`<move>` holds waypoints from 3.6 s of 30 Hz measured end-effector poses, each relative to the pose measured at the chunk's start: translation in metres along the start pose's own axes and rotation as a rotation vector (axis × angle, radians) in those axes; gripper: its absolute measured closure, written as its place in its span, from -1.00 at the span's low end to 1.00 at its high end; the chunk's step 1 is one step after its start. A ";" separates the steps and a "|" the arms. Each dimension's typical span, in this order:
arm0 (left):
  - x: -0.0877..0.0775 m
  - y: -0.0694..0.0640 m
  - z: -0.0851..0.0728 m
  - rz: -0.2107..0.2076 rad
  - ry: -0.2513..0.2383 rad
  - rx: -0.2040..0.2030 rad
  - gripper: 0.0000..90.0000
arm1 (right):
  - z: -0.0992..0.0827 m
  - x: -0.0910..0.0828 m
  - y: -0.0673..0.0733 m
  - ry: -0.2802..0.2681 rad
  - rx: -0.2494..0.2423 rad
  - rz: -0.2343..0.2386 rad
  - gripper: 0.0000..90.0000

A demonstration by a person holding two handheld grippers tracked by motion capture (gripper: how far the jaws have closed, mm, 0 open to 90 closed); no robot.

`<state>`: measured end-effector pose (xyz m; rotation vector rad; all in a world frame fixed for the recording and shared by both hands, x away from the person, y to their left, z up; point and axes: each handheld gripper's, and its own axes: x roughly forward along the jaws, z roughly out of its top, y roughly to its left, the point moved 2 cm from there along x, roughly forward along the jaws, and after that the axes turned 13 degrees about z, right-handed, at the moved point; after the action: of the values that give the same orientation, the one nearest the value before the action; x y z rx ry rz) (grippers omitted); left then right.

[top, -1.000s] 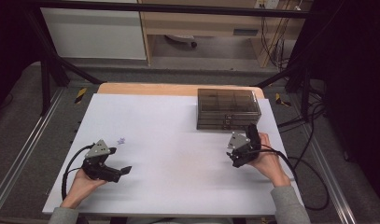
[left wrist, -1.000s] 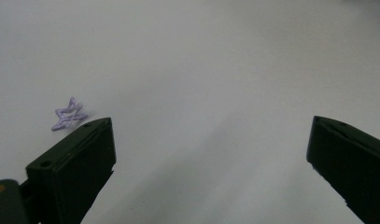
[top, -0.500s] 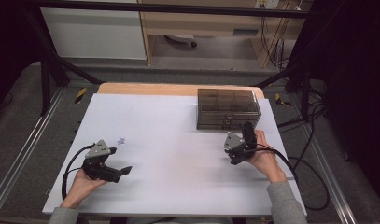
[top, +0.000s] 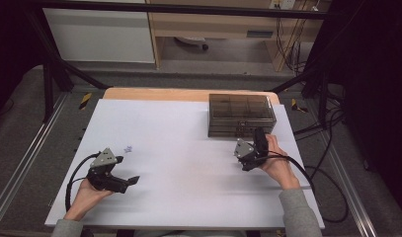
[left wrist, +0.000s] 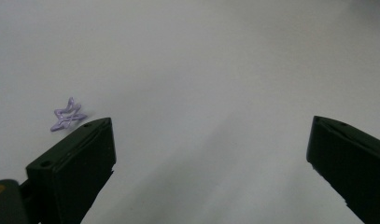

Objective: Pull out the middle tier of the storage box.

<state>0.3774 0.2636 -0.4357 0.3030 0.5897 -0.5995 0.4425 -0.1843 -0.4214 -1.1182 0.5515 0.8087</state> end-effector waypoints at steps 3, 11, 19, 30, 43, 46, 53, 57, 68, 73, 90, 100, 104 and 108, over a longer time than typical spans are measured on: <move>0.000 0.000 0.000 0.000 0.000 0.002 -0.98 | 0.001 0.002 0.001 0.004 -0.029 -0.023 -0.87; 0.000 0.000 0.000 0.000 0.001 0.003 -0.98 | 0.003 0.006 -0.003 0.011 -0.074 -0.060 -0.86; 0.001 0.000 0.000 0.001 0.006 0.008 -0.98 | 0.005 0.015 0.004 0.014 -0.083 -0.080 -0.85; 0.001 0.000 0.000 0.000 0.006 0.009 -0.98 | 0.002 0.026 0.007 0.030 -0.104 -0.080 -0.79; 0.001 0.000 -0.001 0.000 0.006 0.007 -0.98 | 0.002 0.036 0.010 0.055 -0.135 -0.091 -0.67; 0.001 0.000 -0.001 0.000 0.006 0.007 -0.98 | 0.002 0.039 0.009 0.064 -0.143 -0.092 -0.62; 0.001 0.000 -0.001 0.001 0.007 0.008 -0.98 | 0.002 0.046 0.007 0.088 -0.163 -0.113 -0.50; 0.001 0.000 -0.001 0.001 0.007 0.009 -0.98 | 0.001 0.049 0.006 0.093 -0.164 -0.120 -0.47; 0.002 0.000 -0.001 -0.001 0.008 0.010 -0.98 | 0.000 0.056 0.001 0.115 -0.171 -0.152 -0.35; 0.002 0.000 -0.001 -0.001 0.009 0.011 -0.98 | -0.002 0.058 -0.001 0.126 -0.172 -0.152 -0.28; 0.002 0.000 -0.001 -0.004 0.011 0.012 -0.97 | -0.002 0.057 -0.004 0.131 -0.193 -0.196 0.05; 0.003 0.000 -0.002 -0.004 0.011 0.014 -0.97 | -0.002 0.057 -0.004 0.136 -0.210 -0.228 0.23; 0.003 0.000 -0.002 -0.005 0.012 0.014 -0.97 | -0.002 0.057 -0.004 0.138 -0.213 -0.242 0.28; 0.003 0.000 -0.002 -0.005 0.013 0.014 -0.97 | -0.002 0.057 -0.003 0.142 -0.225 -0.260 0.35</move>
<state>0.3785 0.2629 -0.4387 0.3186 0.5989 -0.6067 0.4796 -0.1703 -0.4632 -1.4296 0.4282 0.5773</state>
